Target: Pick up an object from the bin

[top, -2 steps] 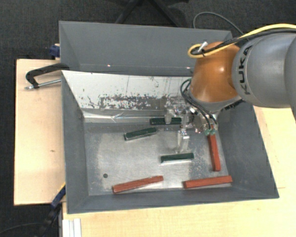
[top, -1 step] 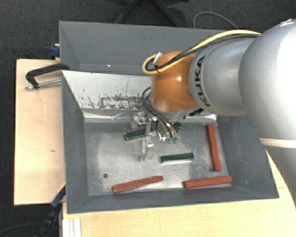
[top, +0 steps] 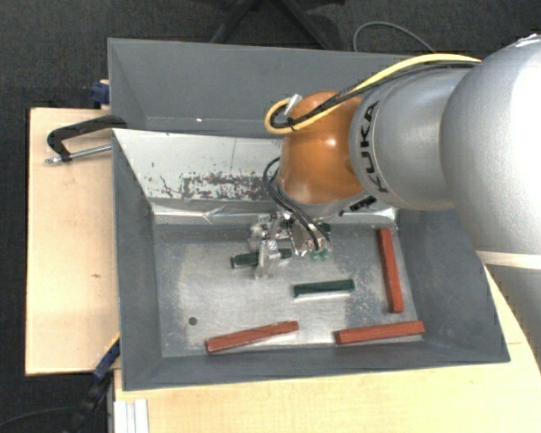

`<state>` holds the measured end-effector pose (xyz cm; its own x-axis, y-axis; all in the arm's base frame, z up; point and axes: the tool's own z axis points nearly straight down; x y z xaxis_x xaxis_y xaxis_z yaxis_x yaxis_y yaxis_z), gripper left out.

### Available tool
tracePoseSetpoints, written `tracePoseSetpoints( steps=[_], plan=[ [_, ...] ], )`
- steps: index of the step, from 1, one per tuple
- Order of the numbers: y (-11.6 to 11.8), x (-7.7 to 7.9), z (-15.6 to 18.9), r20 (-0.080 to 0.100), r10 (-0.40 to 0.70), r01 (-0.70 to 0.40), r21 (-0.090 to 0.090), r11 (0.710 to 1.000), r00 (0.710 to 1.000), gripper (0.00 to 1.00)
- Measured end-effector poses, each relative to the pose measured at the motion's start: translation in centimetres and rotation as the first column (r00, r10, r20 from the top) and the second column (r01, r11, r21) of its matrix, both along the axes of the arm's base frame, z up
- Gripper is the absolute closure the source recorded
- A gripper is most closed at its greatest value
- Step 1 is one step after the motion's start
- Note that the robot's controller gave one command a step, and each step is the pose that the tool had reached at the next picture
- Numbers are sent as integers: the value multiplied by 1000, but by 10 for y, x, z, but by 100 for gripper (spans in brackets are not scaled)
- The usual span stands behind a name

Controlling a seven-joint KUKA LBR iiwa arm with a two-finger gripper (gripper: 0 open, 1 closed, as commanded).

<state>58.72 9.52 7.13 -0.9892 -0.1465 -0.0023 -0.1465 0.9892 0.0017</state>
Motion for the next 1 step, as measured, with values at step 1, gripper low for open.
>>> tracePoseSetpoints(
  steps=[1],
  plan=[
    [-13,-29,150,11,22,-22,0,1000,1000,100]
  ],
)
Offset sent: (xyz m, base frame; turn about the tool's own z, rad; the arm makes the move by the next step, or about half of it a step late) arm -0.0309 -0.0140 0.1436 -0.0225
